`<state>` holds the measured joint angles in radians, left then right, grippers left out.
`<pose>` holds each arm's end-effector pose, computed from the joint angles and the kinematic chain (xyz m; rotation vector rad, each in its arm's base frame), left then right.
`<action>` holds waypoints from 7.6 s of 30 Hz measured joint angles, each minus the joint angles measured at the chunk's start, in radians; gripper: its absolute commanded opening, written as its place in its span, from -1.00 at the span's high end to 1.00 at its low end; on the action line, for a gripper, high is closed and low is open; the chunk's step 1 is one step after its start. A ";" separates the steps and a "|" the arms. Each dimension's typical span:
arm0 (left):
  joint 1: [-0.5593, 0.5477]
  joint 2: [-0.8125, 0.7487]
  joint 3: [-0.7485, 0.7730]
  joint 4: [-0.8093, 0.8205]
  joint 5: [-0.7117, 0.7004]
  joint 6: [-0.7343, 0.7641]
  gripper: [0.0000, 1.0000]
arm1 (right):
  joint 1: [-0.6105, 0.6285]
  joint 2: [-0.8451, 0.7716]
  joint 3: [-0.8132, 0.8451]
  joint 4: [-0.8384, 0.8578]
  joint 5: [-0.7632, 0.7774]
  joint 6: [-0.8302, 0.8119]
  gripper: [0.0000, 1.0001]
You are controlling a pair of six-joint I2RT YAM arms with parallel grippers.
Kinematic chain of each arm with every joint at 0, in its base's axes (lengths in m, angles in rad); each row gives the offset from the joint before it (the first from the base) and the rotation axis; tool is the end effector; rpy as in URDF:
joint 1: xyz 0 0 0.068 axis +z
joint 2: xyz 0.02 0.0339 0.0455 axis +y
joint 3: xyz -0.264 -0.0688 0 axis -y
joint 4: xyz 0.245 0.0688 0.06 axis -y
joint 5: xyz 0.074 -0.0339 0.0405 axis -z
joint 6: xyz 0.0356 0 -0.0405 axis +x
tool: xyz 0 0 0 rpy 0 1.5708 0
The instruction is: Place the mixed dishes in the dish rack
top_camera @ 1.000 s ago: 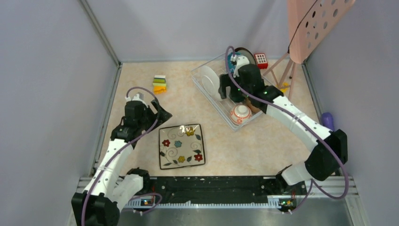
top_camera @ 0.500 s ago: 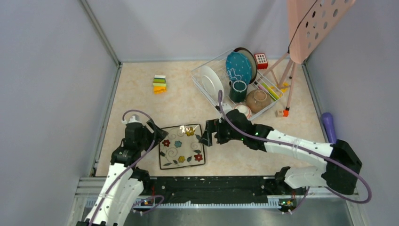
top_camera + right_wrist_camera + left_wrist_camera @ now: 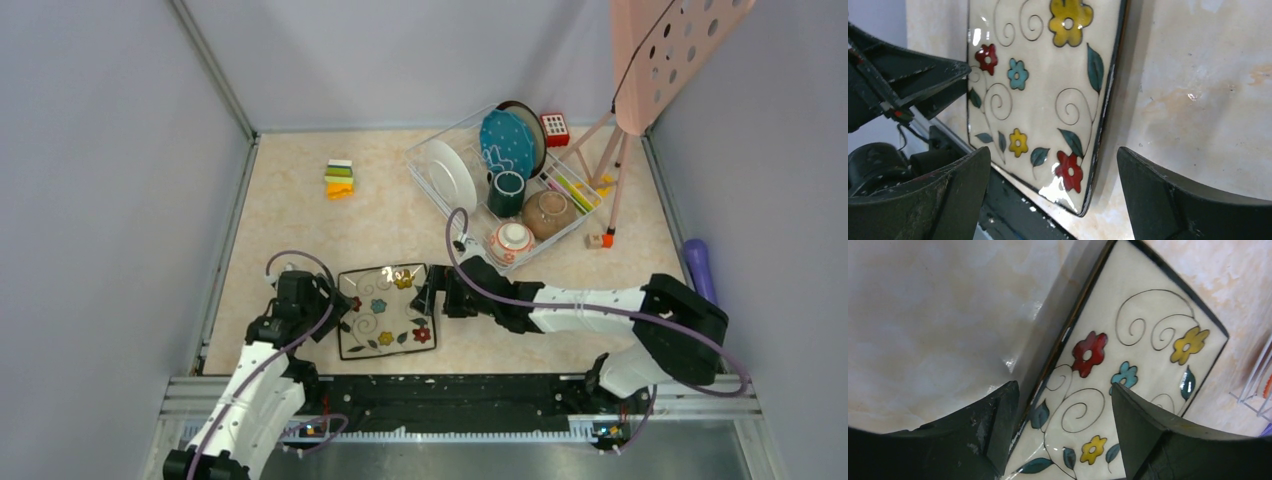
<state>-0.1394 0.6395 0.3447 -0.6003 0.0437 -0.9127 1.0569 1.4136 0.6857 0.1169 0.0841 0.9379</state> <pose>0.1271 -0.0194 0.1718 -0.9375 2.3542 -0.4949 0.1457 0.2521 0.1932 -0.0893 2.3733 0.9840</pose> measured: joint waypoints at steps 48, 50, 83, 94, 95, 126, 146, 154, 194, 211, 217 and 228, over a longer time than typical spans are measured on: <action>-0.083 0.386 -0.117 0.610 0.329 0.066 1.00 | -0.113 0.117 -0.018 -0.013 0.064 -0.074 -0.50; -0.082 0.381 -0.119 0.619 0.344 0.078 1.00 | -0.117 0.116 -0.018 -0.012 0.071 -0.092 -0.56; -0.103 0.087 0.158 -0.027 0.232 -0.014 1.00 | 0.035 -0.363 -0.058 -0.070 0.056 -0.761 -0.98; -0.103 0.073 0.166 -0.048 0.222 -0.027 1.00 | 0.115 -0.307 -0.065 -0.001 0.019 -0.853 -0.98; -0.103 0.073 0.166 -0.050 0.220 -0.027 1.00 | 0.115 -0.305 -0.065 0.006 0.024 -0.846 -0.98; -0.103 0.063 0.181 -0.071 0.212 -0.033 1.00 | 0.413 0.140 0.063 0.089 0.205 -1.287 -0.66; -0.092 0.061 0.218 -0.040 0.239 -0.103 1.00 | 0.451 0.351 0.175 0.287 0.622 -1.509 1.00; -0.092 0.049 0.224 -0.037 0.237 -0.104 0.49 | 0.450 0.334 0.164 0.311 0.631 -1.509 1.00; -0.094 0.072 0.592 -0.090 -0.058 0.082 -0.96 | -0.013 -0.342 -0.063 0.093 0.093 -0.803 1.00; -0.092 0.079 0.510 0.043 0.084 0.127 -0.92 | -0.263 -0.285 0.292 -0.105 -0.132 -0.845 1.00; -0.092 0.122 0.465 0.115 0.131 0.109 -0.86 | -0.347 -0.206 0.409 -0.118 -0.179 -0.808 1.00; -0.092 0.245 0.426 0.251 0.233 0.061 -0.83 | -0.451 -0.068 0.669 -0.278 -0.267 -0.679 1.00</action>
<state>-0.2317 0.8845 0.7704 -0.3489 0.2764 -0.8520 0.6056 1.3460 1.3548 -0.1616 -0.1829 0.2592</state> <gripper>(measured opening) 0.918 0.061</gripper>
